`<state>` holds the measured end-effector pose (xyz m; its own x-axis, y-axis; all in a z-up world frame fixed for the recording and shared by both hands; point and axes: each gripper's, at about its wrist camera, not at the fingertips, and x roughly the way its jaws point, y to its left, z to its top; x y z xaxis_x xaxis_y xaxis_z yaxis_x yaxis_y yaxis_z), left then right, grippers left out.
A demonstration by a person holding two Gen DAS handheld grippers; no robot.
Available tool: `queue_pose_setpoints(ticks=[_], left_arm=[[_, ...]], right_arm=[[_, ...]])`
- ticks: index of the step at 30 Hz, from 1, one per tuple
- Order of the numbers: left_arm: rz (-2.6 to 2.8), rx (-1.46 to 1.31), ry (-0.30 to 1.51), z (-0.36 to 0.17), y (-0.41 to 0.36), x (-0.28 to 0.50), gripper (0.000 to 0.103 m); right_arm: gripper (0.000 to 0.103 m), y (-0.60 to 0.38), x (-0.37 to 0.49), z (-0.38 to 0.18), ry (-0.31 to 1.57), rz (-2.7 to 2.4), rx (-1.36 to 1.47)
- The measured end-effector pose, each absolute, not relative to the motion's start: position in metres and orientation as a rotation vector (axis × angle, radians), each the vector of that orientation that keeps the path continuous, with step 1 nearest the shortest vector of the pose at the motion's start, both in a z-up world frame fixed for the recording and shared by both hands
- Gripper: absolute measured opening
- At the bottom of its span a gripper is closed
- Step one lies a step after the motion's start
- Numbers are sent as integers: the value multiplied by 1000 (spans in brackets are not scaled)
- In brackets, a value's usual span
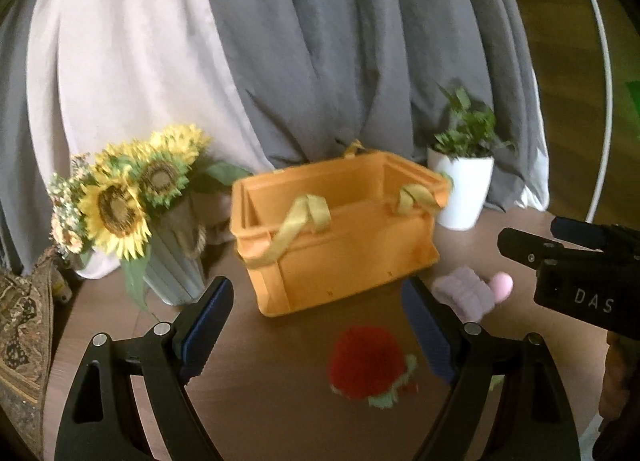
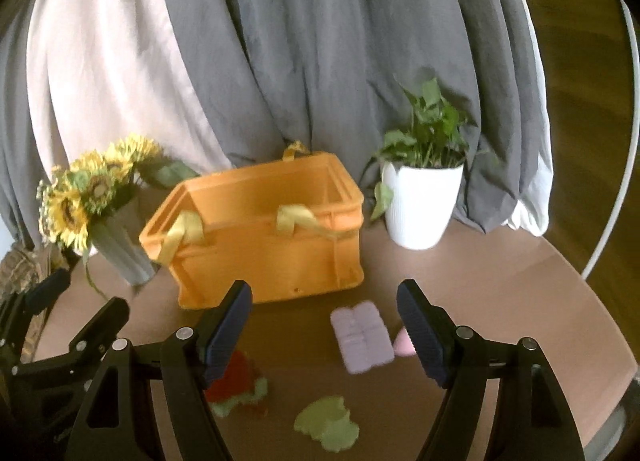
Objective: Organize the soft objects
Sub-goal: 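Withdraw both open tools from the basket toward the red pompom and green frog, then grasp the red pompom with the left tool while the right grasps the green frog plush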
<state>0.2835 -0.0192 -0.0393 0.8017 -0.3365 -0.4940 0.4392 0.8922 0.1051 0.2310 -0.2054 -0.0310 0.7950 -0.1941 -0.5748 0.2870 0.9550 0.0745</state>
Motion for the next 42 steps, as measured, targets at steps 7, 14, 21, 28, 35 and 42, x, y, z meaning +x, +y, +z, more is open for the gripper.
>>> queue_pose_setpoints(ticks=[7, 14, 21, 28, 35, 42], left_arm=[[-471, 257, 549, -64, -19, 278, 86], [-505, 299, 604, -87, -20, 280, 86], [-515, 322, 650, -107, -24, 292, 86], [-533, 322, 689, -121, -30, 305, 86], [-560, 300, 744, -138, -39, 320, 86], [-562, 308, 774, -154, -48, 330, 86]], right_arm=[[76, -200, 218, -54, 677, -283, 181], [76, -194, 214, -76, 750, -296, 197], [76, -193, 219, -100, 822, -302, 198], [76, -195, 227, -126, 901, -301, 228], [76, -196, 234, -144, 953, -287, 233], [76, -199, 239, -159, 1005, -304, 234]])
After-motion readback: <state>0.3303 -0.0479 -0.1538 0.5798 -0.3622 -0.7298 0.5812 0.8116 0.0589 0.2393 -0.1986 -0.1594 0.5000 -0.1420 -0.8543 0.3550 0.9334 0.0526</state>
